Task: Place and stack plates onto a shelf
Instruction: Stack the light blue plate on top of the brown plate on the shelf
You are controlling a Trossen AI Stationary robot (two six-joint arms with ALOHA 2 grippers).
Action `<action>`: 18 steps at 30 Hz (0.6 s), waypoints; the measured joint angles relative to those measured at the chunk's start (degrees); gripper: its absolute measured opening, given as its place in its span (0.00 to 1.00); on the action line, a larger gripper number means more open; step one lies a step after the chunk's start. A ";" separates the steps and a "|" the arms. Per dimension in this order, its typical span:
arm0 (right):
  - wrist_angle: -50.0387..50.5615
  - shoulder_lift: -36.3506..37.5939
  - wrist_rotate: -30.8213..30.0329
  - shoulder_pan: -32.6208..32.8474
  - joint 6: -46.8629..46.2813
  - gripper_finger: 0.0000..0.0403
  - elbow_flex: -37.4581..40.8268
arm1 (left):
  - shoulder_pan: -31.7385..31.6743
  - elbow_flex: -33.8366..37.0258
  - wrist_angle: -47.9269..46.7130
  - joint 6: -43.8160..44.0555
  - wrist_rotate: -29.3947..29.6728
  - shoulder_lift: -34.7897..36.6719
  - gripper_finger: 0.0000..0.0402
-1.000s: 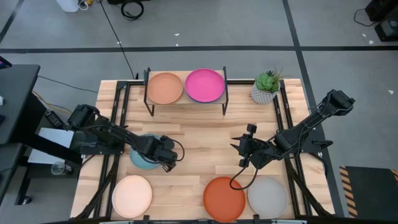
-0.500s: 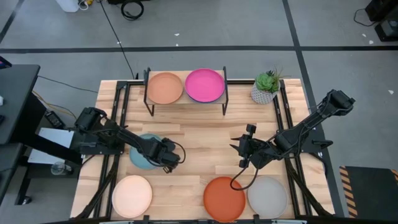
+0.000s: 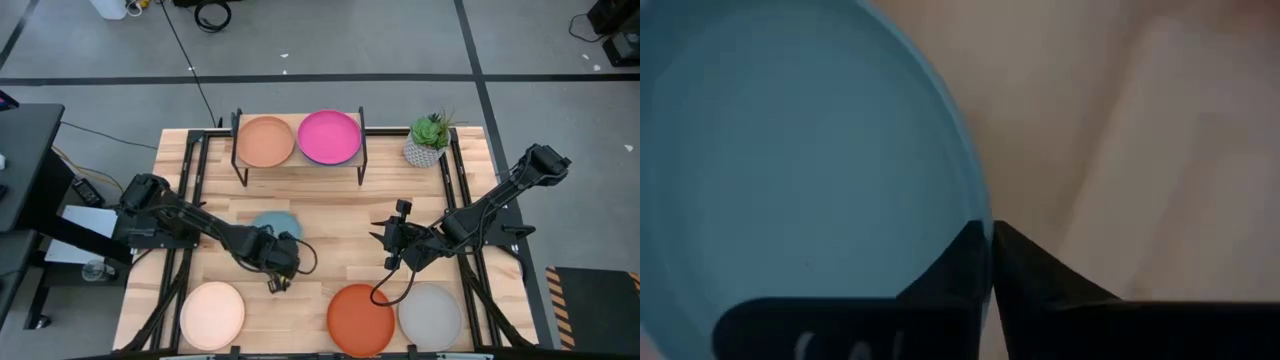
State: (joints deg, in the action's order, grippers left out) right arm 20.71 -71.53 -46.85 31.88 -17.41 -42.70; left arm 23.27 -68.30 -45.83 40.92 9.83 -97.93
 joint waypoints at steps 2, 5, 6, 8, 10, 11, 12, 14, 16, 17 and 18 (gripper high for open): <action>0.02 0.00 0.02 0.00 0.00 0.30 0.00 | 1.12 -4.81 -2.89 -3.72 2.61 0.00 0.06; 0.01 0.00 0.02 0.00 0.00 0.30 0.00 | 2.44 -12.88 -7.43 -9.93 8.91 0.00 0.05; 0.02 0.00 0.01 0.00 0.00 0.30 0.00 | 2.79 -15.69 -8.75 -12.43 11.83 0.00 0.05; 0.02 0.00 -0.02 -0.02 0.03 0.30 0.02 | 3.46 -21.39 -10.85 -17.16 19.02 0.02 0.05; 0.01 0.00 -0.01 -0.12 0.30 0.30 0.02 | 3.80 -26.53 -13.67 -21.17 27.05 0.11 0.05; 0.00 0.00 -0.02 -0.13 0.39 0.30 0.02 | 3.67 -28.78 -15.66 -22.56 30.38 0.17 0.05; 0.00 0.00 -0.02 -0.13 0.45 0.30 0.02 | 3.17 -30.54 -17.81 -23.70 32.72 0.21 0.05; -0.03 0.00 -0.02 -0.13 0.46 0.30 0.02 | 0.95 -32.58 -21.17 -25.11 34.73 0.22 0.05; -0.04 0.00 -0.02 -0.13 0.46 0.30 0.02 | -2.42 -32.92 -24.30 -25.37 34.65 0.32 0.05; -0.04 0.00 -0.02 -0.13 0.46 0.30 0.02 | -4.37 -32.69 -25.98 -25.35 34.14 0.35 0.05; -0.07 0.00 -0.02 -0.13 0.46 0.30 0.02 | -6.46 -32.22 -27.55 -25.44 33.19 0.47 0.05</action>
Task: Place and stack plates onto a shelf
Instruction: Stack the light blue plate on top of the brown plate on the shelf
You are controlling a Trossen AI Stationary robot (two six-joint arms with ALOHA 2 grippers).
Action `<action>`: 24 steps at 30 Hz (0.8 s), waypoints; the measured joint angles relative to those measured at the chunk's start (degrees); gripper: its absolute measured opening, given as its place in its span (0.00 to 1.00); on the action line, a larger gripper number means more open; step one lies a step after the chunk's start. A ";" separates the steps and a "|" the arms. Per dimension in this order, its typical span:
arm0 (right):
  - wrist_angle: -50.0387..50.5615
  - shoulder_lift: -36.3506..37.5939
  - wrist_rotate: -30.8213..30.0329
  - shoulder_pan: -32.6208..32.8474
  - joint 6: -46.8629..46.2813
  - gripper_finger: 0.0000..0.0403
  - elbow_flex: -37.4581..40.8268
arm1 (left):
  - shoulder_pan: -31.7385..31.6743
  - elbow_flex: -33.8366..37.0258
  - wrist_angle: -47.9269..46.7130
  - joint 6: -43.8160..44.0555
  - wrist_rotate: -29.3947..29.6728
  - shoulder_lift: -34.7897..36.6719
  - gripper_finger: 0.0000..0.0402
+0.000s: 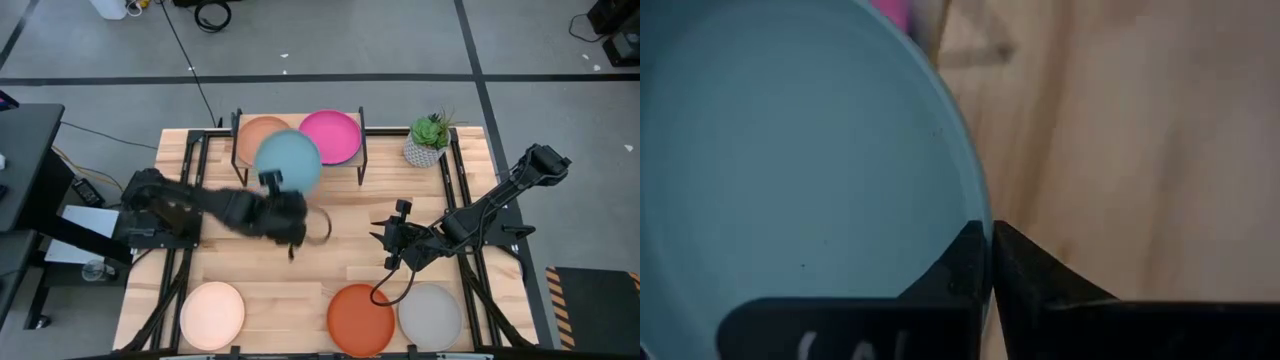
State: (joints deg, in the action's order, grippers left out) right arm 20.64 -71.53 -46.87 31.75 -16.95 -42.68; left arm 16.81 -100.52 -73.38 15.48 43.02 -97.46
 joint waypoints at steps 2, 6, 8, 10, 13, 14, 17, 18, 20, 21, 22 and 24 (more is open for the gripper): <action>-0.06 0.00 0.00 0.00 0.08 0.30 0.02 | -4.43 1.28 -3.78 -0.91 -2.65 0.07 0.05; -0.57 0.00 0.00 0.00 0.59 0.30 0.04 | -13.88 2.38 -11.07 -2.73 -7.92 0.01 0.04; -0.68 0.00 0.02 0.00 0.61 0.30 0.04 | -18.51 2.47 -11.14 -5.26 -11.37 0.05 0.04; -0.93 0.00 0.00 0.00 0.63 0.30 0.04 | -22.74 2.50 -9.76 -9.34 -15.75 0.03 0.05; -1.05 0.00 -0.02 0.00 0.63 0.30 0.04 | -28.11 2.50 -5.94 -15.23 -22.48 -0.01 0.05; -1.17 0.00 -0.02 0.00 0.63 0.30 0.04 | -29.75 2.52 -4.63 -16.62 -23.63 -0.03 0.05; -1.27 0.00 -0.02 0.00 1.03 0.30 0.04 | -34.15 2.50 -2.78 -19.14 -24.58 -0.03 0.05; -1.30 0.00 -0.04 0.00 1.16 0.30 0.04 | -35.45 2.50 -2.81 -19.44 -25.14 -0.03 0.05; -1.33 0.00 -0.04 0.00 1.66 0.30 0.04 | -37.62 2.50 -2.78 -19.60 -26.55 -0.03 0.05; -1.33 0.00 -0.04 0.00 1.73 0.30 0.04 | -38.53 2.50 -2.78 -19.60 -27.61 -0.03 0.05; -1.33 0.00 -0.04 0.00 1.73 0.30 0.04 | -39.19 2.50 -2.78 -19.59 -28.74 -0.03 0.05; -1.33 0.00 -0.07 0.00 1.95 0.30 0.04 | -40.05 2.50 -2.65 -19.58 -30.12 -0.03 0.05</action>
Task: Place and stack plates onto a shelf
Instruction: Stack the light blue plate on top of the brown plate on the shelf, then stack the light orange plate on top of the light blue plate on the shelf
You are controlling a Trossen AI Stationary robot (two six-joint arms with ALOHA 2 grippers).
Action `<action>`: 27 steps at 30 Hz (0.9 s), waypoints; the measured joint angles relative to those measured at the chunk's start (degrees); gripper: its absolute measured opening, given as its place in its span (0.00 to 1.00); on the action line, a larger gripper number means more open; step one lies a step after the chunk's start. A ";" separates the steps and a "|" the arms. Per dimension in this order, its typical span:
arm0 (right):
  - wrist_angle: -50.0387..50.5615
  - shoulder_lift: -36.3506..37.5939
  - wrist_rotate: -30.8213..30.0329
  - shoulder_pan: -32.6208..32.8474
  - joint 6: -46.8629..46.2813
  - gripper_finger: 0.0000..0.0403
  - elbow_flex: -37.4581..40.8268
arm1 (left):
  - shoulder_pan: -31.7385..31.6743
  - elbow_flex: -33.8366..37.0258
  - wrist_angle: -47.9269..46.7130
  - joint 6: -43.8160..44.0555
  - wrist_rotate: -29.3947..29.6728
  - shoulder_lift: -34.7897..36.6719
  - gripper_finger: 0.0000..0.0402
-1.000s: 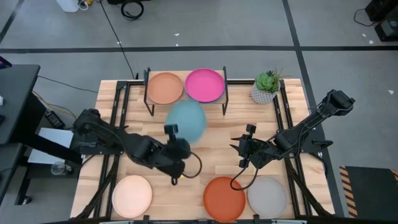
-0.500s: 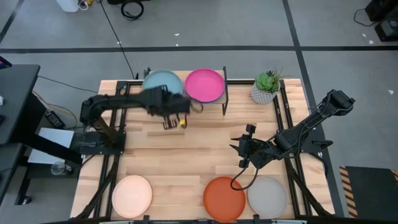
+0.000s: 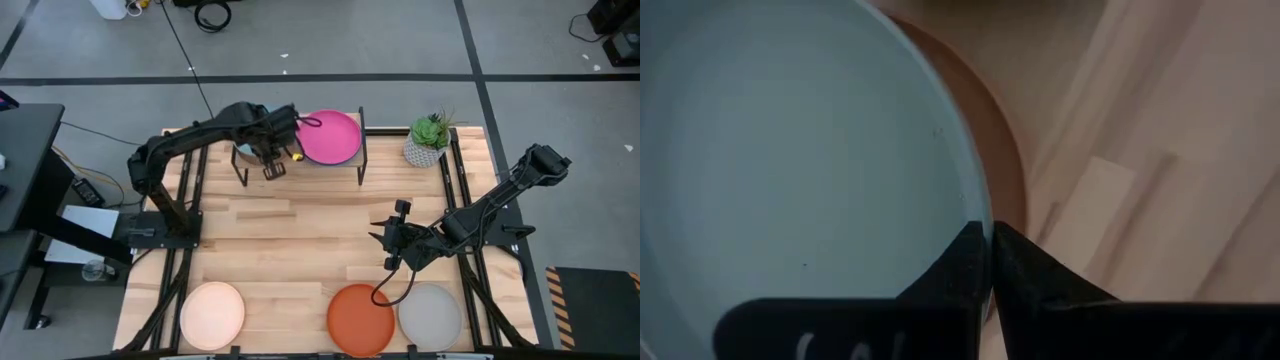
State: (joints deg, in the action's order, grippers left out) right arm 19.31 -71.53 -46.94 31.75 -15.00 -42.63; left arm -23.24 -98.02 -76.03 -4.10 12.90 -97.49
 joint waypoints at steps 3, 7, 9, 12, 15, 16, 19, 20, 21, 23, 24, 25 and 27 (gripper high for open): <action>0.00 0.00 -0.04 0.00 0.10 0.30 0.00 | -0.36 0.00 0.68 -0.04 -1.87 0.00 0.05; 0.00 0.00 -0.17 0.00 0.15 0.30 0.00 | -0.33 0.00 0.67 1.10 -4.05 -0.07 0.05; -0.04 0.00 -0.17 0.00 0.15 0.30 0.00 | -0.25 0.00 0.66 2.26 -4.06 -0.37 0.06; -0.34 0.00 -0.14 0.00 0.15 0.30 0.00 | -0.25 0.02 1.33 3.46 -3.50 -0.42 0.07; -0.40 0.00 -0.10 0.00 0.14 0.30 0.00 | 0.03 0.01 1.59 3.88 -2.54 -0.42 0.11; -0.41 0.00 -0.08 0.00 0.08 0.30 0.00 | 0.04 0.02 1.58 4.01 -1.94 -0.42 0.13; -0.41 0.00 0.09 0.00 0.08 0.30 0.00 | 0.10 0.02 1.55 4.54 -1.04 -0.42 0.20; -0.39 0.00 0.09 0.00 0.11 0.30 0.00 | 0.08 0.00 1.55 4.44 -0.97 -0.42 0.23; -0.41 0.00 0.09 0.00 0.11 0.30 0.00 | 0.08 0.00 1.55 3.95 -0.89 -0.42 0.25; -0.39 0.00 0.09 0.00 0.13 0.30 0.00 | 0.33 0.00 1.46 3.63 -0.87 -0.42 0.29; -0.40 0.00 0.09 0.00 0.13 0.30 0.00 | 0.54 -0.26 0.92 3.53 -0.88 -0.35 0.31; -0.40 0.00 0.09 0.00 0.15 0.30 0.00 | 0.87 -0.69 0.45 3.49 -0.93 -0.20 0.33; -0.39 0.00 0.09 0.00 0.17 0.30 0.00 | 2.40 -1.75 0.28 3.45 -1.86 0.18 0.36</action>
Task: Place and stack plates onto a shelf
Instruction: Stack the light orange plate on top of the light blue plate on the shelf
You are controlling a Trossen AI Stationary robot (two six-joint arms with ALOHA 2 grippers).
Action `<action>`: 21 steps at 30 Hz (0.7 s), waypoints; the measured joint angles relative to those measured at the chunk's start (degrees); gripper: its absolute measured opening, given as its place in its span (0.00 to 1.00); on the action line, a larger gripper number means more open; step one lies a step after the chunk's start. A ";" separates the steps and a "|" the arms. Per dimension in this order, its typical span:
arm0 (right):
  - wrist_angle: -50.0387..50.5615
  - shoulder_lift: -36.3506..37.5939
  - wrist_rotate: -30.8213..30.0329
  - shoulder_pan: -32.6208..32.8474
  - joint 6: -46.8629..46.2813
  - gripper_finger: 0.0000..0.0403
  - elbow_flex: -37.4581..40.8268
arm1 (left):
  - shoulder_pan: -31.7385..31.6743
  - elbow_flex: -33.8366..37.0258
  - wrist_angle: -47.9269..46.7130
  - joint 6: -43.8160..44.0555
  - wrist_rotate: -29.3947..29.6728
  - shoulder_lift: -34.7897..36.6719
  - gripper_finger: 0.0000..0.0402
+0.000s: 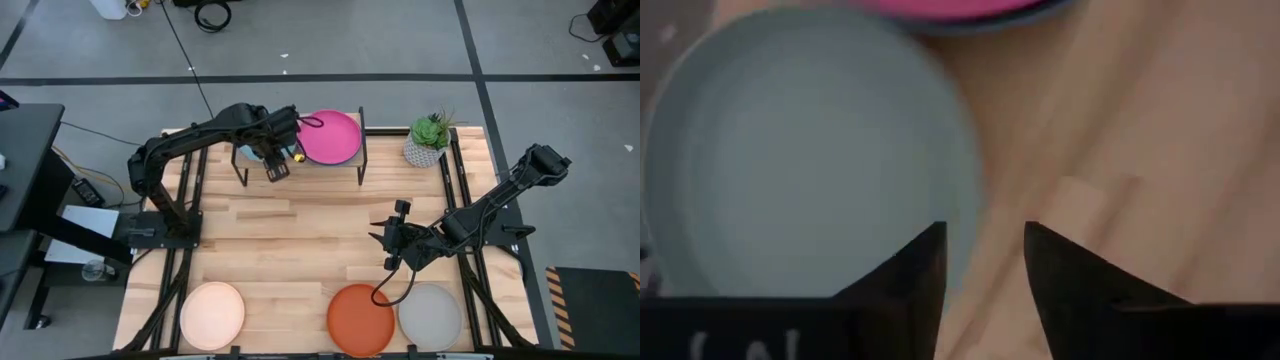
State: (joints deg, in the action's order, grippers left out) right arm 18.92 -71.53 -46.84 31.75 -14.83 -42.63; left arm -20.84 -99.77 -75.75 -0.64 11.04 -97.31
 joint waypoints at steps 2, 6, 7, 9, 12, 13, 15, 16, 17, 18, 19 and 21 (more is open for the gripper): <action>0.00 0.00 0.01 0.00 0.02 0.30 0.00 | 2.18 -0.24 -0.35 0.40 -3.27 0.65 0.37; 0.27 0.00 0.01 0.00 0.00 0.30 0.00 | 10.30 0.42 -0.85 7.91 -7.28 0.71 0.37; 0.31 0.00 0.01 0.00 -0.07 0.30 0.00 | 12.90 1.24 -0.96 10.15 -7.32 0.74 0.36; 0.42 0.00 0.01 0.00 -0.07 0.30 0.00 | 18.27 3.60 -0.85 14.11 -7.24 0.71 0.36; 0.44 0.00 0.01 0.00 0.00 0.30 0.00 | 26.50 7.98 -0.64 21.26 -6.86 0.69 0.36; 0.40 0.00 0.01 0.00 0.00 0.30 0.00 | 29.13 9.56 -0.52 24.56 -6.82 0.69 0.36; 0.38 0.00 0.01 0.00 0.00 0.30 0.00 | 34.21 12.78 0.55 32.52 -6.82 0.67 0.36; 0.13 0.00 0.01 0.00 0.00 0.30 0.00 | 36.67 14.38 1.87 37.02 -6.92 0.67 0.36; -0.25 -0.03 0.01 0.00 -0.02 0.30 0.00 | 39.01 15.98 3.46 41.59 -7.25 0.67 0.36; -0.47 -0.14 -0.01 0.01 0.01 0.30 0.00 | 41.31 17.62 5.22 46.61 -7.97 0.67 0.36; -0.54 -0.30 -0.03 0.02 0.14 0.30 0.00 | 43.54 19.00 7.25 51.61 -8.88 0.67 0.36; -1.24 -0.59 -0.01 0.02 1.19 0.30 0.00 | 47.83 21.26 12.02 61.20 -9.70 0.67 0.36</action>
State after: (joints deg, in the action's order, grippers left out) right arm 17.68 -72.12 -46.85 31.77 -13.64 -42.63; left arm 26.99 -78.51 -63.74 60.56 1.34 -96.64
